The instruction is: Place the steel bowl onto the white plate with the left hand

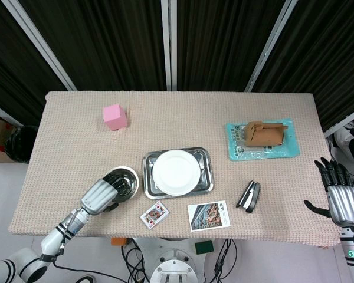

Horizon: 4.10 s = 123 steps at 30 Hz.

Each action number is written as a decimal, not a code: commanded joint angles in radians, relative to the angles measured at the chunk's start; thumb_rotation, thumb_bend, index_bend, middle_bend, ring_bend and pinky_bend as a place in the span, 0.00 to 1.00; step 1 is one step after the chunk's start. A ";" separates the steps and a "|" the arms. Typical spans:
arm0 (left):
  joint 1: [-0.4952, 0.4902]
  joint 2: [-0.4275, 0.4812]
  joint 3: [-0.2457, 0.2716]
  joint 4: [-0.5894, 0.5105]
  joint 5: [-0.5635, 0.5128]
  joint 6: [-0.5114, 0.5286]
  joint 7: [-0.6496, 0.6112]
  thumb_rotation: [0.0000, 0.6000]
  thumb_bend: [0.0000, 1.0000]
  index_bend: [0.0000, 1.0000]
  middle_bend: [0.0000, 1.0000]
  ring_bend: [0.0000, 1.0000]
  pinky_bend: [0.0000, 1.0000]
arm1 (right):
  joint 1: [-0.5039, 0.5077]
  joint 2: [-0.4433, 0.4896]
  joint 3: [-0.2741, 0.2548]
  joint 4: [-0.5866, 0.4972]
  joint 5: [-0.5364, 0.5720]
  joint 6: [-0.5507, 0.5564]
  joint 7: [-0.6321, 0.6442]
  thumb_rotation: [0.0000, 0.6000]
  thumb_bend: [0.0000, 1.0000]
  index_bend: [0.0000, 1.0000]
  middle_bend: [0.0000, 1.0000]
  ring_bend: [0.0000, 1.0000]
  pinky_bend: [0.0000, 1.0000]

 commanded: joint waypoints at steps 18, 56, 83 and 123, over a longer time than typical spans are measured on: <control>-0.011 -0.049 0.013 0.061 -0.023 -0.001 0.060 1.00 0.30 0.56 0.55 0.40 0.44 | -0.005 -0.008 0.008 0.012 0.018 -0.001 0.008 1.00 0.11 0.00 0.00 0.00 0.00; -0.347 -0.025 -0.182 -0.119 -0.042 -0.242 0.201 1.00 0.42 0.70 0.70 0.55 0.56 | -0.009 0.022 0.028 -0.017 0.034 0.007 0.005 1.00 0.13 0.00 0.00 0.00 0.00; -0.529 -0.135 -0.180 0.016 -0.260 -0.506 0.330 1.00 0.42 0.70 0.70 0.54 0.56 | -0.013 0.014 0.030 0.034 0.057 -0.014 0.055 1.00 0.13 0.00 0.00 0.00 0.00; -0.538 -0.055 -0.104 -0.067 -0.252 -0.423 0.336 1.00 0.28 0.36 0.37 0.33 0.46 | -0.011 0.006 0.031 0.041 0.062 -0.025 0.047 1.00 0.13 0.00 0.00 0.00 0.00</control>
